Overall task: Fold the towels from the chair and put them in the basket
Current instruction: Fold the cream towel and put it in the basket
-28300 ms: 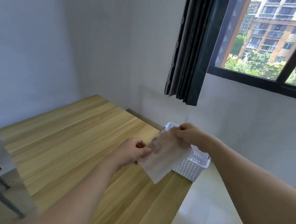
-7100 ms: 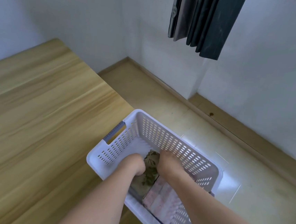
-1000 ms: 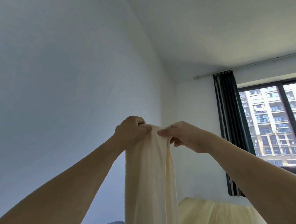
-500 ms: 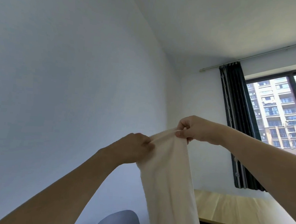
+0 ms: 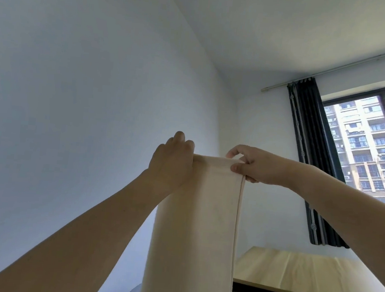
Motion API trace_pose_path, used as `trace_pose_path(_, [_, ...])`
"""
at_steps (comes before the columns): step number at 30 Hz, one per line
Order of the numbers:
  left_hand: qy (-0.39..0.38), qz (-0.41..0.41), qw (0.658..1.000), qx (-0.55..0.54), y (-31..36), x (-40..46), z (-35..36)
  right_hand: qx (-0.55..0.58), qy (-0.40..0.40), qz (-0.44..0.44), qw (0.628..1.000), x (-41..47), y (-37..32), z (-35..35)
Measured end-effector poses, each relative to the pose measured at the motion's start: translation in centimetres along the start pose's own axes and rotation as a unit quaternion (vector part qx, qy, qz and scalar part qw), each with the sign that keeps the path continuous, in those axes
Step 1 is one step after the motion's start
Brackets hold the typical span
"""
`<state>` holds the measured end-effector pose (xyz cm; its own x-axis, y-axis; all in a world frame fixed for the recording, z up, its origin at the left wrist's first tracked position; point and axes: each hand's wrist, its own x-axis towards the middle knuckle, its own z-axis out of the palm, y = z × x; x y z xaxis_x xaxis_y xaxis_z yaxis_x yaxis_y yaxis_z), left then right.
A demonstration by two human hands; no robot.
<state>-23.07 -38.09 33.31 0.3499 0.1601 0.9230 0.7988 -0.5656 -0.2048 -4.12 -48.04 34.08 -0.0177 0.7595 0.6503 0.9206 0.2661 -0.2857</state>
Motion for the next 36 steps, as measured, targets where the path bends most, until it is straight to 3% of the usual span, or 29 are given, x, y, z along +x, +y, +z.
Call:
trace_pose_path(4, [-0.011,0.000,1.000,-0.004,-0.5,0.8,2.6,-0.073,-0.036,0.009,0.997,1.7,0.7,0.5])
trace_pose_path(12, [-0.147,-0.130,0.972,-0.130,-1.0,3.3,13.8,-0.091,-0.021,0.038,0.995,8.2,6.0,5.5])
trace_pose_path(17, [-0.071,-0.135,0.975,-0.161,-1.4,5.5,19.4,-0.182,0.089,0.016,0.979,13.4,10.4,7.8])
trace_pose_path(21, [0.000,-0.096,0.980,-0.175,-1.7,7.8,20.1,-0.161,0.204,0.015,0.966,14.8,11.5,6.9])
trace_pose_path(28, [-0.001,-0.064,0.972,-0.228,-0.6,6.4,14.5,-0.122,0.252,0.054,0.959,10.6,9.2,5.2])
trace_pose_path(31, [-0.069,-0.098,0.952,-0.282,0.8,3.1,12.1,-0.070,0.224,0.093,0.968,6.2,7.9,6.5])
trace_pose_path(36, [-0.365,-0.089,0.897,-0.234,3.4,-6.7,10.3,-0.037,0.080,0.201,0.976,-2.7,9.2,12.6])
